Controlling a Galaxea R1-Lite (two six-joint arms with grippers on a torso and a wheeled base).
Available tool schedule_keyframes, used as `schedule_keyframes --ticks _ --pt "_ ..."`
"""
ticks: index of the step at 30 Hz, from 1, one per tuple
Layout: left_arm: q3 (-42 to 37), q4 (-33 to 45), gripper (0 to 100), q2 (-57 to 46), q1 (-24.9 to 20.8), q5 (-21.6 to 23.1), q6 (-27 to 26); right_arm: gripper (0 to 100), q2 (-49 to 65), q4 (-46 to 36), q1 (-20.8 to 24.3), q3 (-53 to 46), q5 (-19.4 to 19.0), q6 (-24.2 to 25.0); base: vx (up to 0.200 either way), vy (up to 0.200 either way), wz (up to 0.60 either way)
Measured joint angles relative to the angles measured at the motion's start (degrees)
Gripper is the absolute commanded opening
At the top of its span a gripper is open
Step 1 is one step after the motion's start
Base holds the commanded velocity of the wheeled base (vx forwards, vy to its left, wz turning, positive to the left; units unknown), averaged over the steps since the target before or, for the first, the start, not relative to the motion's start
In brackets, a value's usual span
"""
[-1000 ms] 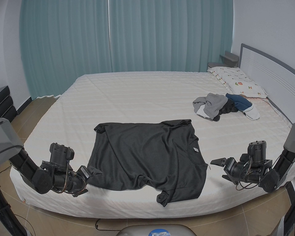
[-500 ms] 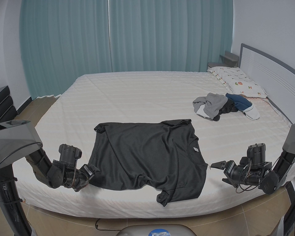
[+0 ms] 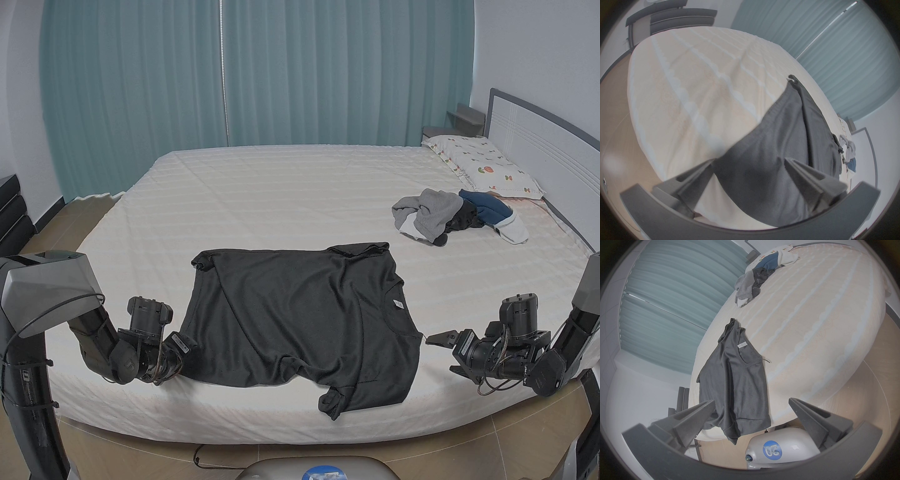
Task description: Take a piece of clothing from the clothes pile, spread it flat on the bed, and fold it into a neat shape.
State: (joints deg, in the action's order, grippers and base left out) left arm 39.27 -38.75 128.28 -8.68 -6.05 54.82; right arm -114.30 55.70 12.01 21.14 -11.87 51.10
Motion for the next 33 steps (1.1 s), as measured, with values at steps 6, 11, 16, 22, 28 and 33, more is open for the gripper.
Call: schedule_keyframes --ticks 6,11,16,22,28,33 --pt "-2.96 -1.21 0 -1.63 1.35 -0.09 0.22 100 -1.0 0.0 0.59 0.46 -0.13 -0.06 0.0 0.0 0.0" --pt "-5.89 -2.99 0 -5.07 3.8 0.48 0.24 100 -4.63 -0.2 3.15 3.34 0.44 -0.33 0.0 0.0 0.0" --pt "-6.83 -3.45 0 -6.78 6.75 1.76 0.27 100 -8.87 -1.95 5.24 7.98 1.17 -1.29 0.0 0.0 0.0" --pt "-6.91 -3.56 0 -7.86 9.14 5.01 1.62 100 -12.25 -7.28 5.07 13.78 2.35 -2.11 0.0 0.0 0.0" --pt "-6.63 -3.58 0 -8.41 10.02 5.84 2.66 0 -15.21 -8.57 4.61 16.68 3.15 -5.84 0.0 0.0 0.0" --pt "-6.58 -3.64 0 -8.61 10.08 6.12 2.71 0 -17.46 -8.68 4.06 19.18 5.67 -7.07 0.0 0.0 0.0"
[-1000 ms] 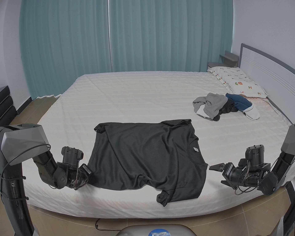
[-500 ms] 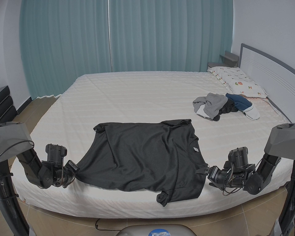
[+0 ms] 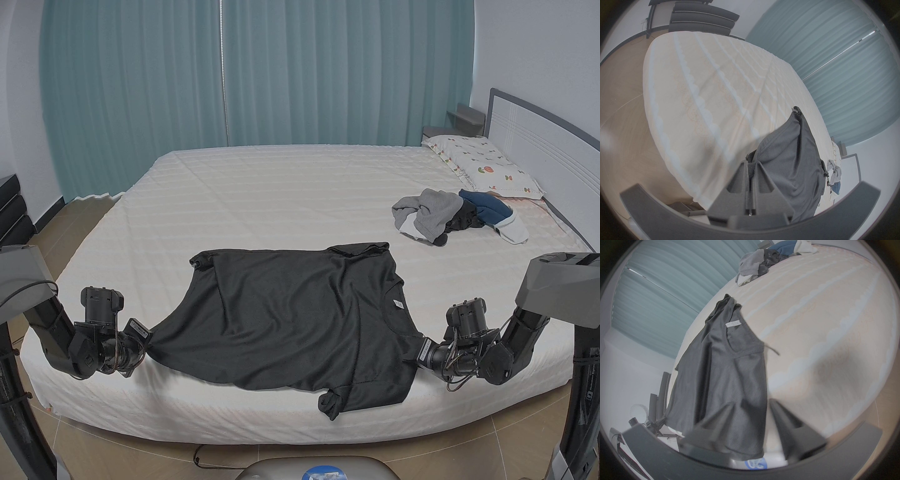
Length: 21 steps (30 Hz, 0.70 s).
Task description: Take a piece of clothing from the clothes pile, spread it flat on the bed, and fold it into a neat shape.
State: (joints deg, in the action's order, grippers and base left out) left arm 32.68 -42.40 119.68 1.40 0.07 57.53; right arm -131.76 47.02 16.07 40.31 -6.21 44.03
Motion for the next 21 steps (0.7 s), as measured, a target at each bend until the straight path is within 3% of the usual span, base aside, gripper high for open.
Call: schedule_keyframes --ticks 14,21 --pt "0.2 -5.0 0 0.15 0.49 -0.02 3.21 0 -0.24 -0.68 -1.99 11.47 0.57 -0.4 0.0 0.0 0.0" --pt "0.33 -6.53 0 1.19 1.57 -0.02 3.45 0 0.33 -7.91 -1.85 18.26 0.66 -0.55 0.0 0.0 0.0"
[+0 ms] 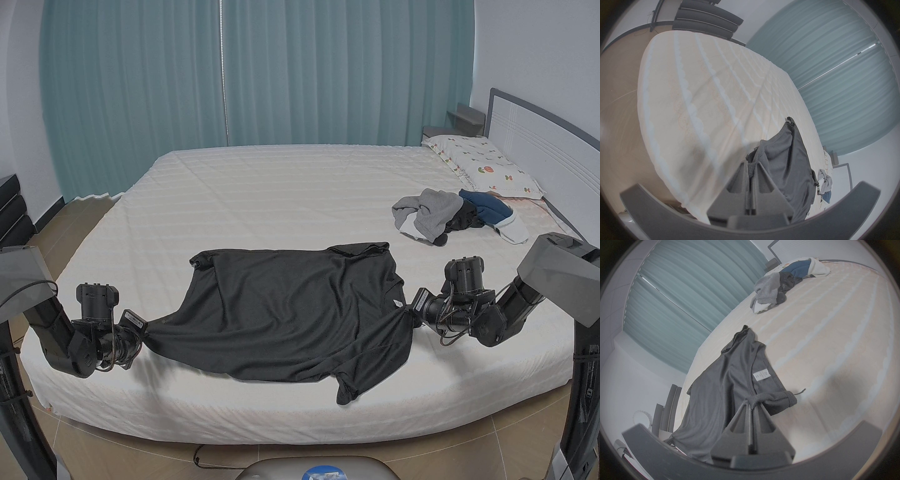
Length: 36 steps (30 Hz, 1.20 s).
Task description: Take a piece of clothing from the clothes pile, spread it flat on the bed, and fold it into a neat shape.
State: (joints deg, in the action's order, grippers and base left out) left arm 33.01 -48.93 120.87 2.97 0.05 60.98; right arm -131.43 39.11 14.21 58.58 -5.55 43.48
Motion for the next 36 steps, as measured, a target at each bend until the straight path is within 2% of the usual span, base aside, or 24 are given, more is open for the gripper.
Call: schedule_keyframes --ticks 7,16,27,28,36 --pt "0.12 -5.73 0 0.88 1.76 -0.45 1.07 0 1.41 -3.56 0.06 5.28 0.02 -0.18 0.0 0.0 0.0" --pt "0.66 -6.24 0 2.08 2.84 -0.32 1.54 0 -0.9 -3.72 0.22 11.74 0.29 -0.32 0.0 0.0 0.0" --pt "1.46 -6.3 0 3.94 3.06 -0.16 1.67 0 -9.14 -3.43 0.78 22.78 3.36 -1.41 0.0 0.0 0.0" --pt "1.5 -6.33 0 4.1 3.06 -0.15 1.65 100 -10.08 -3.3 0.98 23.31 3.41 -1.52 0.0 0.0 0.0" --pt "1.5 -6.33 0 4.68 3.08 -0.07 1.67 100 -12.95 -0.62 0.77 22.93 3.34 -1.61 0.0 0.0 0.0"
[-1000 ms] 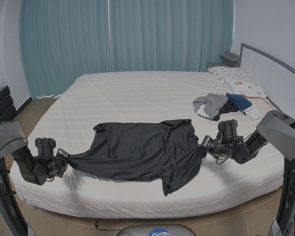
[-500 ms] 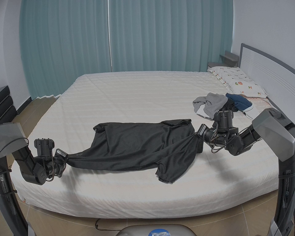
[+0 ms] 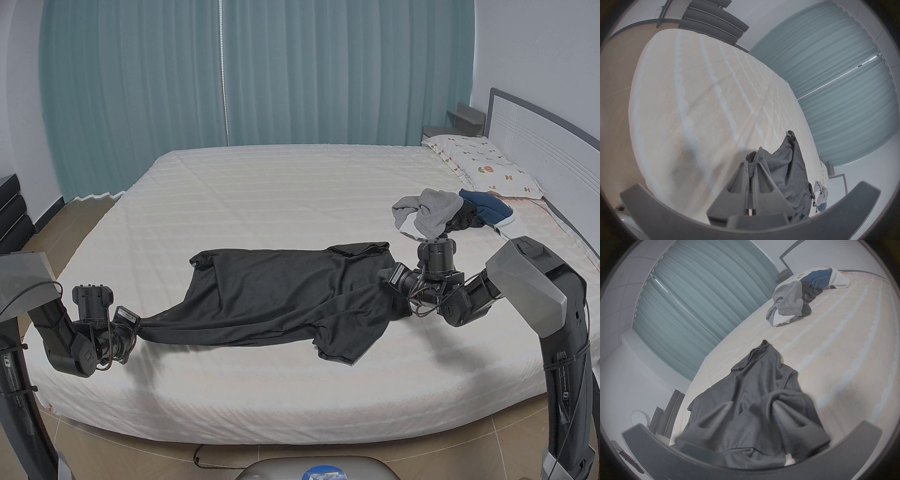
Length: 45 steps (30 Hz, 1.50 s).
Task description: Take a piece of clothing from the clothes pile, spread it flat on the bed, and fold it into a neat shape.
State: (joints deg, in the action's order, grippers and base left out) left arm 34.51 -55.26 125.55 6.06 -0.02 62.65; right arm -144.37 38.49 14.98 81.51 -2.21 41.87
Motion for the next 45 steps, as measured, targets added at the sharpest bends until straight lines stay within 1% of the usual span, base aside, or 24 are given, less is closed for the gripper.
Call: schedule_keyframes --ticks 3,10,11,14,17,23,27,33,34,40,45 --pt "-0.04 0.0 0 0.13 0.0 0.02 0.0 100 0.99 0.11 -0.46 -2.71 -0.66 0.0 0.0 0.0 0.0" --pt "-0.43 0.0 0 0.09 -0.02 0.02 0.0 100 6.61 0.02 -0.63 -13.42 -2.47 -0.02 0.0 0.0 0.0" --pt "-0.56 0.0 0 0.05 -0.05 0.02 0.0 100 8.0 0.02 -0.38 -16.26 -2.8 -0.11 0.0 0.0 0.0" --pt "-0.69 0.0 0 -0.02 -0.09 0.05 0.0 100 9.59 0.0 0.54 -19.82 -3.36 -0.22 0.0 0.0 0.0" --pt "-0.87 0.0 0 -0.09 -0.09 0.1 0.0 100 10.91 -0.09 2.43 -22.77 -4.11 -0.16 0.0 0.0 0.0" --pt "-1.0 0.05 0 -0.13 -0.11 0.13 0.0 100 11.28 -0.39 6.9 -24.5 -4.71 0.4 0.0 0.0 0.0" --pt "-1.02 0.06 0 -0.16 -0.13 0.21 0.0 100 9.89 -0.55 8.55 -23.91 -4.63 0.46 0.0 0.0 0.0" --pt "-1.02 0.06 0 -0.13 -0.2 0.21 -0.02 100 7.66 -0.52 9.7 -21.48 -4.33 0.93 0.0 0.0 0.0" --pt "-1.02 0.09 0 -0.13 -0.2 0.18 -0.02 0 7.36 -0.52 9.76 -20.92 -4.33 1.17 0.0 0.0 0.0" --pt "-1.02 0.09 0 0.0 -0.3 0.21 -0.16 0 5.9 -0.52 10.34 -18.42 -4.04 1.89 0.0 0.0 0.0" --pt "-1.35 0.11 0 0.02 -0.39 0.21 -0.22 0 6.23 -1.27 9.76 -19.85 -3.56 1.97 0.0 0.0 0.0"
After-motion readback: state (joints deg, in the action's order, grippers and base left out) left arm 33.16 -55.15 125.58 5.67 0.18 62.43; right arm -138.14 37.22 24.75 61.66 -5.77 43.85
